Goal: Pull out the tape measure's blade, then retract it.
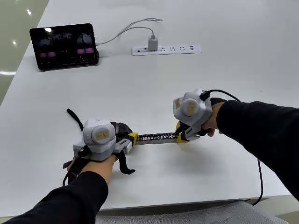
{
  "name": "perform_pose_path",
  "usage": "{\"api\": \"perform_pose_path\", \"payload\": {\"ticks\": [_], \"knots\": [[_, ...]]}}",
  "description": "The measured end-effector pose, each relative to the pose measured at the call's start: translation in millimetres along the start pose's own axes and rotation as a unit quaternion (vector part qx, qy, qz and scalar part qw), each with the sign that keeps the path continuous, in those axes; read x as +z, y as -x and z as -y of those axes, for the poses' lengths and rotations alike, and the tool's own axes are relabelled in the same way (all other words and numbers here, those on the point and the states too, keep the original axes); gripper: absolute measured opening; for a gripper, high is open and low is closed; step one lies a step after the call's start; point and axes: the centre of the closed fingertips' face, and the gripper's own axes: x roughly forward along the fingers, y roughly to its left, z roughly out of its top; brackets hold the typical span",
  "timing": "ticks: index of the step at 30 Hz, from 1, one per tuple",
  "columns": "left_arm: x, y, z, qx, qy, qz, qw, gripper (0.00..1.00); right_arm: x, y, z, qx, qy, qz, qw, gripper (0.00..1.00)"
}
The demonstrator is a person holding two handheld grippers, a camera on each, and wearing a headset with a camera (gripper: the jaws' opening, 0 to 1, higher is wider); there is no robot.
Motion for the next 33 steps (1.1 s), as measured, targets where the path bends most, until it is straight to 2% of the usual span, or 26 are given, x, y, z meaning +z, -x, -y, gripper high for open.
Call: {"api": "perform_pose_path", "payload": {"ticks": [33], "knots": [[-0.3, 0.6, 0.1, 0.000, 0.000, -0.002, 1.0000, 0.61, 17.5, -6.8, -0.5, -0.004, -0.001, 0.015, 0.9999, 0.12]]}}
